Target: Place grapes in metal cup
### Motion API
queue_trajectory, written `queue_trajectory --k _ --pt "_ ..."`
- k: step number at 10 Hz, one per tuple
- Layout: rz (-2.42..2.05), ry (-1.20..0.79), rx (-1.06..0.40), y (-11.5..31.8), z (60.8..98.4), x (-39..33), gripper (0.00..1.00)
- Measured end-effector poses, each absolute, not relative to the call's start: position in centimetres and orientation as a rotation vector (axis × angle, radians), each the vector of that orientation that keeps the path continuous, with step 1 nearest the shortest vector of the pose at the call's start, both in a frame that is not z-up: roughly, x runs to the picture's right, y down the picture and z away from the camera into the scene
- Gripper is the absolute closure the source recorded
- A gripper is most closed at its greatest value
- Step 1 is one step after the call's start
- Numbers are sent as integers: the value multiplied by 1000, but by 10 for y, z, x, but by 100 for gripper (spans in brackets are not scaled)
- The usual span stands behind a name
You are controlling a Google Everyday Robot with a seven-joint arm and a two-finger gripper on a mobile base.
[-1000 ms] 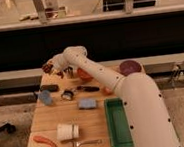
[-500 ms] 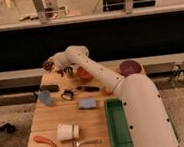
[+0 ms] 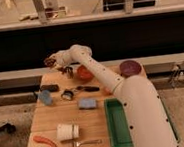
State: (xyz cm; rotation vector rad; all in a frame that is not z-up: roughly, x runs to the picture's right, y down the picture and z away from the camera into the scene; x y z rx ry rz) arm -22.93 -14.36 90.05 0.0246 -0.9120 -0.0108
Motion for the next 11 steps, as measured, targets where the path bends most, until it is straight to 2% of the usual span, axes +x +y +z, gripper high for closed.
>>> queue_trajectory --k 11 --pt "3 -929 81 -146 936 -219 99"
